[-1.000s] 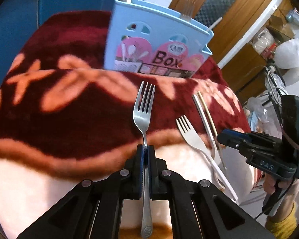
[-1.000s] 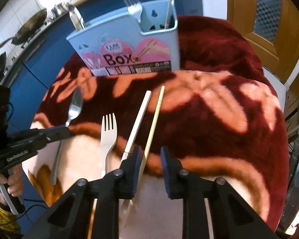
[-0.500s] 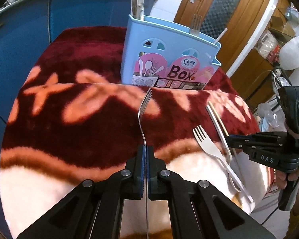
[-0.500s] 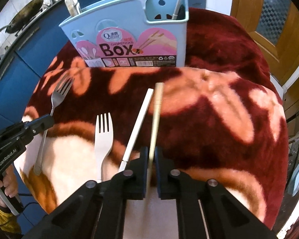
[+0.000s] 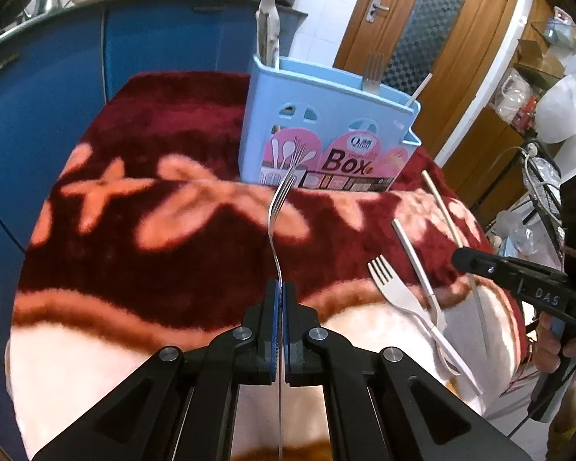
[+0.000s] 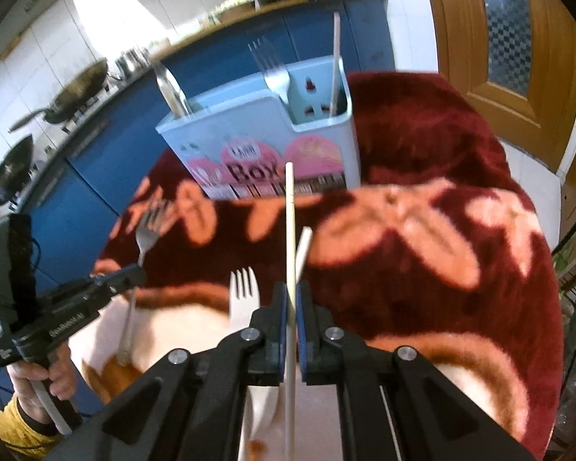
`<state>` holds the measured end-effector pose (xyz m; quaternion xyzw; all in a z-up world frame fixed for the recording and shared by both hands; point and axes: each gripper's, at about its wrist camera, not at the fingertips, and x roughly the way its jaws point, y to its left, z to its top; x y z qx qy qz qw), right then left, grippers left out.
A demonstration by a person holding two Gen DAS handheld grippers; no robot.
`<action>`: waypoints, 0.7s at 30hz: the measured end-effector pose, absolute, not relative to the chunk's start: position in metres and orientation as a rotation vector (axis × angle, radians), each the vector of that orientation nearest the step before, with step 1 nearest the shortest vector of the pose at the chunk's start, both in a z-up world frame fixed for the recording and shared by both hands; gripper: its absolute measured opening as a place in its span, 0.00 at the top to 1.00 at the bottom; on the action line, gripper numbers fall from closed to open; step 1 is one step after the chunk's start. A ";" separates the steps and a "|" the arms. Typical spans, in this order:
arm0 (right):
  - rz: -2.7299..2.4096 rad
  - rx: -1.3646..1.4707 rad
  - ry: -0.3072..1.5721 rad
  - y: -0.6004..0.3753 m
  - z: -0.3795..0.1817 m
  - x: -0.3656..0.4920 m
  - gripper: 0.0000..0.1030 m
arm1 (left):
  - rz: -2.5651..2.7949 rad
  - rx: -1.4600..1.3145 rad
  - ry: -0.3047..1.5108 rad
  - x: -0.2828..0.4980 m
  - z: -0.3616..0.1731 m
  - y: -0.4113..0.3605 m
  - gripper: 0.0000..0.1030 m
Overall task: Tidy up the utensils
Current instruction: 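Close the left tool on a silver fork while the right tool grasps a wooden chopstick, then lift the silver fork and wooden chopstick over the blue box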
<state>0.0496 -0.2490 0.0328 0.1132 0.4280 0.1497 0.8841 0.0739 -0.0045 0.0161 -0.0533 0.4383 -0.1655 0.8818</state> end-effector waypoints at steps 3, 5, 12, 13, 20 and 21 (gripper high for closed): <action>0.322 0.260 0.834 -0.247 0.040 0.048 0.94 | -0.344 -0.110 0.889 0.072 0.021 -0.005 0.99; 0.325 0.270 0.800 -0.245 0.043 0.046 0.94 | -0.350 -0.118 0.875 0.070 0.024 -0.004 0.99; 0.336 0.276 0.714 -0.243 0.057 0.040 0.94 | -0.341 -0.121 0.822 0.067 0.037 -0.002 0.99; 0.339 0.275 0.708 -0.243 0.057 0.040 0.94 | -0.341 -0.121 0.817 0.067 0.038 -0.002 0.99; 0.343 0.253 0.654 -0.237 0.064 0.037 0.94 | -0.341 -0.135 0.787 0.067 0.045 0.000 0.99; 0.343 0.249 0.641 -0.236 0.065 0.037 0.94 | -0.345 -0.141 0.780 0.067 0.047 0.000 0.99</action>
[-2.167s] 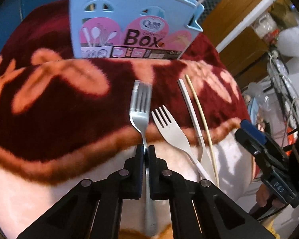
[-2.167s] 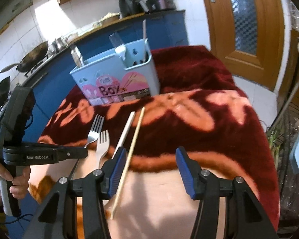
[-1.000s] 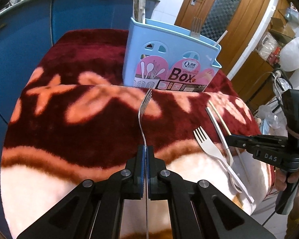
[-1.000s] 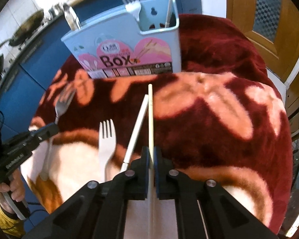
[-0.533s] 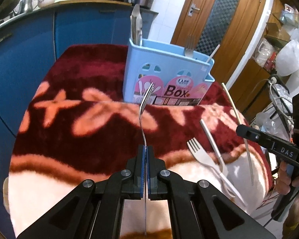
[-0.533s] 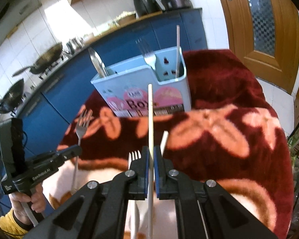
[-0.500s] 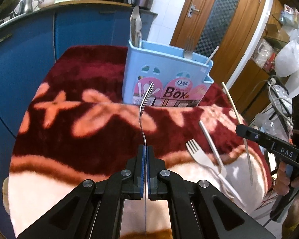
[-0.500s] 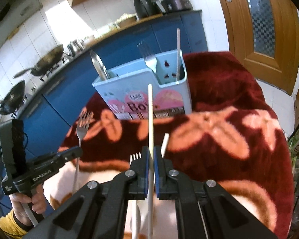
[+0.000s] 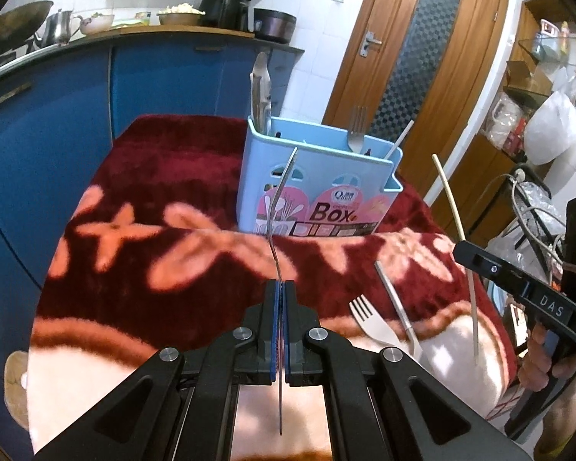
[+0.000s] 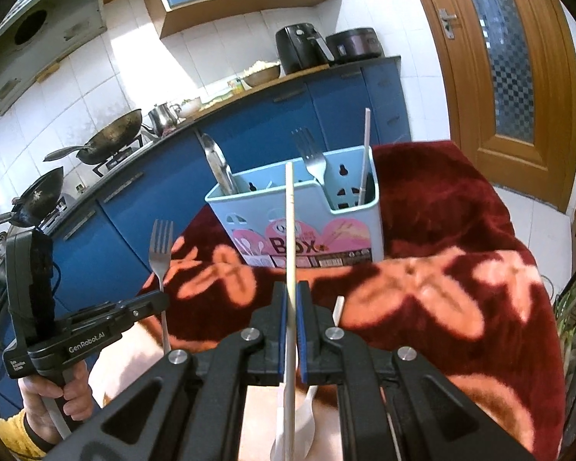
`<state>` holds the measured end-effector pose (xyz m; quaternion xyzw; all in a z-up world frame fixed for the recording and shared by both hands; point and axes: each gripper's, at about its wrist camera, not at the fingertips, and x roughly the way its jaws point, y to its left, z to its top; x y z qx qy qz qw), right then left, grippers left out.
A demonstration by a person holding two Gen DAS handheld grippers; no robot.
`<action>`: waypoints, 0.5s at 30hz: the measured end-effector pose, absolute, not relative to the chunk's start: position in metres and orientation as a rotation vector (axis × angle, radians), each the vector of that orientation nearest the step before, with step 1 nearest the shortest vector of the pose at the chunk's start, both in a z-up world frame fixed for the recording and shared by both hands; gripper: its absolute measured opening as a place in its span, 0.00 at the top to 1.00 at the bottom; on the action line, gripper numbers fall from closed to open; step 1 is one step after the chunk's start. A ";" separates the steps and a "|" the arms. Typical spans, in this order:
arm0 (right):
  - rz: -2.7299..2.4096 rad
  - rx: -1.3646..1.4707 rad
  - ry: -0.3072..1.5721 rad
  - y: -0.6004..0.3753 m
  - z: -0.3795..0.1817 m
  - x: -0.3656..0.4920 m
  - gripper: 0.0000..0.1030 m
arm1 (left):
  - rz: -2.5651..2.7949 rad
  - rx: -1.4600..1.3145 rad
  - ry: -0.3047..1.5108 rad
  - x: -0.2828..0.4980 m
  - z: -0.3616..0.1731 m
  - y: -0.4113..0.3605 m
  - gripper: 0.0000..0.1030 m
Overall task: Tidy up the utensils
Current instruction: 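Lift the silver fork and wooden chopstick over the blue box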
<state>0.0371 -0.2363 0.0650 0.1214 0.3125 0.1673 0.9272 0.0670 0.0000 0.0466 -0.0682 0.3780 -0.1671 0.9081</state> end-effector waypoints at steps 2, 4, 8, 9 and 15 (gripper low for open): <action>0.338 0.240 0.611 -0.235 0.068 0.036 0.94 | -0.351 -0.147 0.770 0.068 0.049 0.000 0.99; 0.336 0.230 0.583 -0.233 0.072 0.037 0.94 | -0.359 -0.154 0.748 0.069 0.055 -0.001 0.99; 0.322 0.207 0.528 -0.231 0.079 0.038 0.94 | -0.374 -0.171 0.711 0.073 0.066 -0.001 0.99; 0.321 0.203 0.511 -0.230 0.081 0.039 0.94 | -0.379 -0.177 0.696 0.075 0.071 -0.002 0.99; 0.311 0.190 0.422 -0.229 0.093 0.046 0.94 | -0.385 -0.197 0.618 0.090 0.096 -0.002 0.99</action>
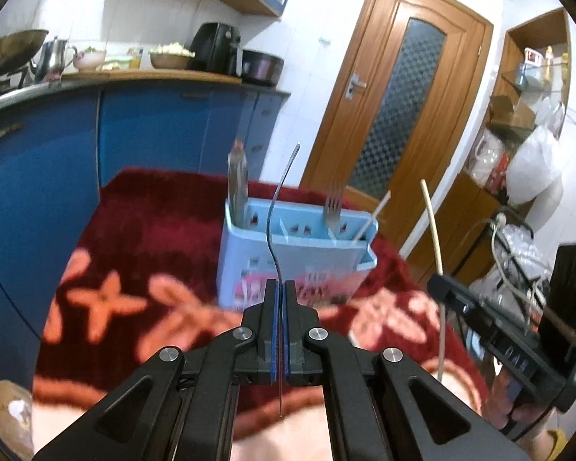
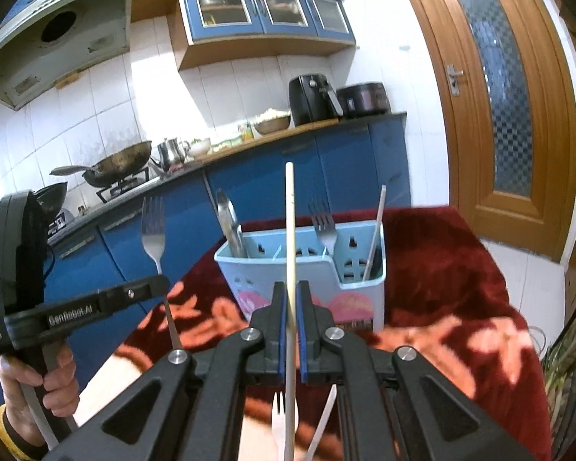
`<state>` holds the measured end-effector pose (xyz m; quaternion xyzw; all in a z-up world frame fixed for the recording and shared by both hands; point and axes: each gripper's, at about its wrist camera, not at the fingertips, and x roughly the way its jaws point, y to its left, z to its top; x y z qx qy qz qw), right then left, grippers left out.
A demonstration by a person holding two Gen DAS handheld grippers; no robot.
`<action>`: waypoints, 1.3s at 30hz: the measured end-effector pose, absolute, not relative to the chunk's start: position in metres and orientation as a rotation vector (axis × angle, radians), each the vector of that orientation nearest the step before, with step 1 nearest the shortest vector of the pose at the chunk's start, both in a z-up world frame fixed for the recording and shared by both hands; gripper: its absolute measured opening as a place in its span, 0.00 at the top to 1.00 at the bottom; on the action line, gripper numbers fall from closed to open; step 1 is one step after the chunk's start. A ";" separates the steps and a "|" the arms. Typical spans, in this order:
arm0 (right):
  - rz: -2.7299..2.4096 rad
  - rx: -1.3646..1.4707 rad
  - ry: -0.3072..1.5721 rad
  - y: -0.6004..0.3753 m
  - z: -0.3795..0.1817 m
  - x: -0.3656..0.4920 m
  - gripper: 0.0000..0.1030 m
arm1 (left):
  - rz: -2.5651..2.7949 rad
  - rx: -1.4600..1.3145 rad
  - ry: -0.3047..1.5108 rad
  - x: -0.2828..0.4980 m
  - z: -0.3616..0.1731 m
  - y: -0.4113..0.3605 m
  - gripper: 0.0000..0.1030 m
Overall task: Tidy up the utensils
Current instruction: 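Lift the silver fork and wooden chopstick over the blue box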
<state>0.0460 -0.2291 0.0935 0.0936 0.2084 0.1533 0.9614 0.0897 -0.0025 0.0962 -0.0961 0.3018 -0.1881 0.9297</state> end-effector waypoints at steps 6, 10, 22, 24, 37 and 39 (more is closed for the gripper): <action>0.300 0.207 0.371 -0.233 0.100 0.058 0.94 | -0.380 -0.211 0.518 0.113 0.129 -0.005 0.99; 0.294 0.218 0.364 -0.237 0.097 0.065 0.94 | -0.358 -0.197 0.451 0.127 0.144 -0.011 0.99; 0.280 0.245 0.333 -0.250 0.089 0.092 0.94 | -0.270 -0.135 0.297 0.169 0.144 -0.028 0.99; 0.281 0.237 0.328 -0.249 0.090 0.099 0.94 | -0.270 -0.139 0.307 0.174 0.135 -0.029 0.99; 0.250 0.199 0.218 -0.243 0.092 0.159 0.94 | -0.294 -0.151 0.377 0.196 0.094 -0.039 0.99; 0.229 0.181 0.199 -0.242 0.091 0.168 0.94 | -0.293 -0.149 0.375 0.196 0.092 -0.039 0.99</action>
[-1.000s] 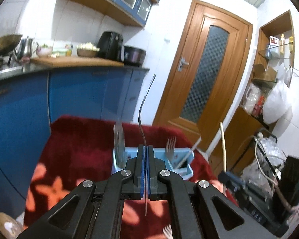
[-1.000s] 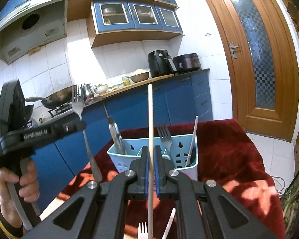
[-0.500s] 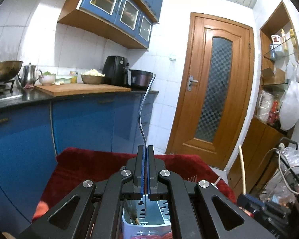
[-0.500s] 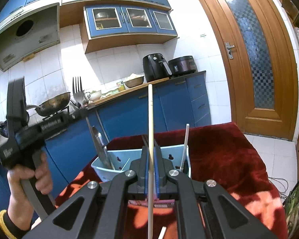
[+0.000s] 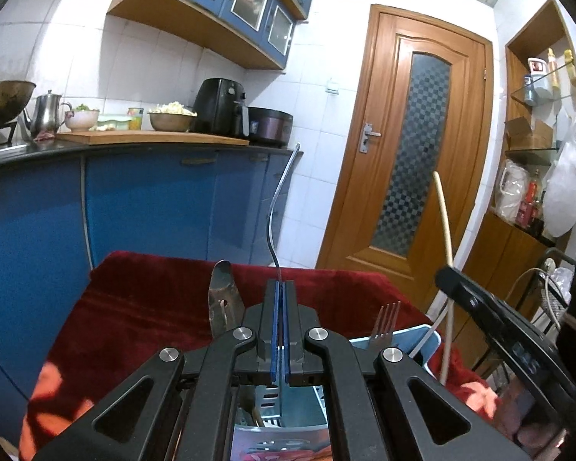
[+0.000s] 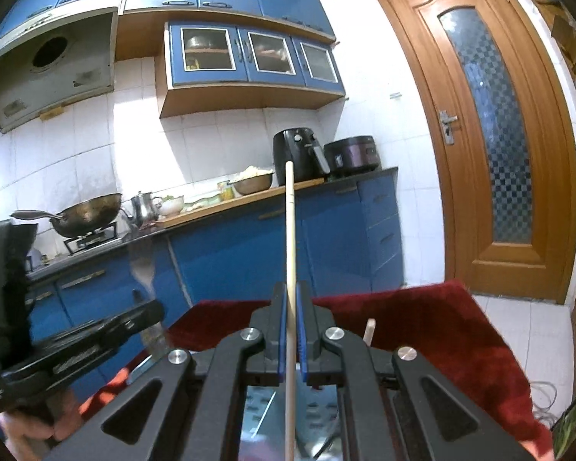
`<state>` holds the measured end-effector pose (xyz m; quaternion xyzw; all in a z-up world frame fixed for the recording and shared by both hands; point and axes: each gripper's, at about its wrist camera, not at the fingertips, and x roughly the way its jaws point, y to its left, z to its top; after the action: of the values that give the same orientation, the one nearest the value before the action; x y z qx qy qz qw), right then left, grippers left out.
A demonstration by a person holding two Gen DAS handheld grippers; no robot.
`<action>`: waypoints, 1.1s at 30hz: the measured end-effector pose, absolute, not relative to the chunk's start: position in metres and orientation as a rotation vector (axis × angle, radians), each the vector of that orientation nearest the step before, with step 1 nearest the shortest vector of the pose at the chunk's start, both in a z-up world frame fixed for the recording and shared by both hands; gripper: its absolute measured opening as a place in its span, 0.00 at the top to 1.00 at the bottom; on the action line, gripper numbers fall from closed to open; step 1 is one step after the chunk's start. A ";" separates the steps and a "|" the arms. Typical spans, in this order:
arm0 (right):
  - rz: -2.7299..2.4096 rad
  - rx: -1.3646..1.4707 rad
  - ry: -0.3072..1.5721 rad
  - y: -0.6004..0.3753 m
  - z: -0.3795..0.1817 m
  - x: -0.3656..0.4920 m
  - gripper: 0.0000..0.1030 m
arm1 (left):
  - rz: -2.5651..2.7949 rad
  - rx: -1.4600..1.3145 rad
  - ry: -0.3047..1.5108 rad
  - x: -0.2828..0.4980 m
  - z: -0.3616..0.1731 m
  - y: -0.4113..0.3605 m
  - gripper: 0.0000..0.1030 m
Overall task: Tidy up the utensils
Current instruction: 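Lift the silver fork and wooden chopstick over the blue box, then open the right tool then the left tool to drop both utensils into the box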
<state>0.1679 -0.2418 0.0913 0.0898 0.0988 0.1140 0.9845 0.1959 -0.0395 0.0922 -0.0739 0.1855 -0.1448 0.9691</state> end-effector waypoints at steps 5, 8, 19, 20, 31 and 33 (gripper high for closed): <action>0.210 0.158 0.184 -0.237 0.084 0.181 0.94 | -0.291 -0.148 0.391 0.201 0.087 -0.040 0.99; 0.213 0.138 0.193 -0.234 0.078 0.181 0.94 | -0.289 -0.154 0.405 0.204 0.083 -0.039 0.99; 0.208 0.085 0.232 -0.227 0.070 0.176 0.86 | -0.294 -0.153 0.438 0.209 0.079 -0.042 0.98; 0.210 0.086 0.234 -0.227 0.070 0.176 0.81 | -0.295 -0.155 0.440 0.209 0.078 -0.043 0.98; 0.220 0.103 0.232 -0.228 0.078 0.169 0.77 | -0.303 -0.162 0.432 0.202 0.084 -0.042 0.88; 0.222 0.105 0.230 -0.228 0.080 0.166 0.77 | -0.304 -0.158 0.427 0.198 0.086 -0.043 0.88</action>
<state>0.1660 -0.2281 0.0798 0.0521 0.1146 0.1105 0.9859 0.1979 -0.0427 0.0863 -0.0781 0.2109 -0.1499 0.9628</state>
